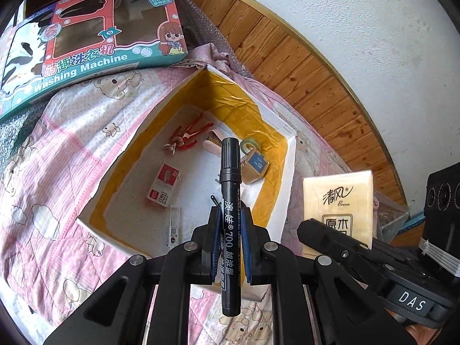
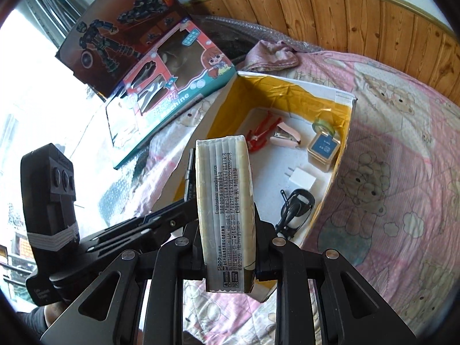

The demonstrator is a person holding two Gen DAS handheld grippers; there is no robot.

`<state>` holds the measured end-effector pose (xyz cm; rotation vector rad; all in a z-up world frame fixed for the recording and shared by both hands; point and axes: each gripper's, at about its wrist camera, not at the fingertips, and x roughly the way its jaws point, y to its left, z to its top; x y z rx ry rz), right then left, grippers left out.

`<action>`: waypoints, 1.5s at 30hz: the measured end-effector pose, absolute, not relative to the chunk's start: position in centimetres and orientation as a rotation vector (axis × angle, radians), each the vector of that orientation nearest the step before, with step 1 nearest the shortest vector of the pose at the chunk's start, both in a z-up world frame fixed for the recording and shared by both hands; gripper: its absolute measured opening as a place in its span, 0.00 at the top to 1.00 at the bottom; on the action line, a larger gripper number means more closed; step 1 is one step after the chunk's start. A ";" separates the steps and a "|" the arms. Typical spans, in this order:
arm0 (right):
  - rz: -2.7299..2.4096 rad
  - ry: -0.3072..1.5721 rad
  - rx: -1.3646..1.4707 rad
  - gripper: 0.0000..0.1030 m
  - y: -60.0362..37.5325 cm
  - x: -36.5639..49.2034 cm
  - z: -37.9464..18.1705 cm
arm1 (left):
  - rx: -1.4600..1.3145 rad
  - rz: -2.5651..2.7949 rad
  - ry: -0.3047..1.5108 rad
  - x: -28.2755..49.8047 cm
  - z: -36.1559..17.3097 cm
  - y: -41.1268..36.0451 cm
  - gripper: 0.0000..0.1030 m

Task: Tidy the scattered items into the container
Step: 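Carry the black marker and tissue pack over the box, then open both tools to drop the marker and tissue pack into the box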

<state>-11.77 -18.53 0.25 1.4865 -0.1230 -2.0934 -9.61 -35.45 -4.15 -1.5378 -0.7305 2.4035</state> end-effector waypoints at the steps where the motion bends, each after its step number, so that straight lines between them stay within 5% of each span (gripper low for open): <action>1: -2.096 -0.116 1.496 0.77 -18.8 -12.5 0.0 | -1.558 2.396 -0.744 -10.0 -4.5 -35.4 0.86; 13: -2.067 -0.008 1.556 0.75 -21.7 -19.2 -4.0 | -1.721 2.348 -0.843 -14.7 -9.2 -35.6 0.86; 15: -2.045 0.008 1.563 0.69 -22.3 -20.1 -5.5 | -1.751 2.340 -0.839 -15.6 -10.3 -35.4 0.81; 17: -2.045 0.020 1.591 0.53 -22.2 -20.7 -7.1 | -1.793 2.352 -0.838 -16.2 -11.3 -35.8 0.62; 27: -2.001 -0.155 1.636 0.54 -17.5 -19.0 -8.8 | -1.814 2.341 -0.760 -13.4 -11.2 -36.8 0.60; 45: -2.169 0.284 1.499 0.54 -17.1 -10.4 -2.9 | -1.652 2.415 -0.455 -10.9 -5.2 -32.8 0.56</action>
